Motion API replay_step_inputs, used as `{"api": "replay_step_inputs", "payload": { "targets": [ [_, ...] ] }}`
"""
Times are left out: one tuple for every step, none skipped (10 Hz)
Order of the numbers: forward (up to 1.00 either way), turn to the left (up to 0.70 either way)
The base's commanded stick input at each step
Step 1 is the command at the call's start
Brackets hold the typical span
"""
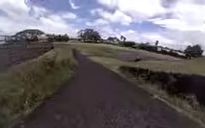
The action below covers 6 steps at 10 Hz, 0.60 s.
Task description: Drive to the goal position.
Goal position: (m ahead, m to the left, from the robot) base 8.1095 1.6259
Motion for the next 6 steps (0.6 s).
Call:
{"api": "replay_step_inputs", "payload": {
  "targets": [
    [0.7, 0.25],
    [0.7, 0.34],
    [0.7, 0.17],
    [0.7, 0.04],
    [0.7, 0.04],
    [0.7, 0.11]
  ]
}}
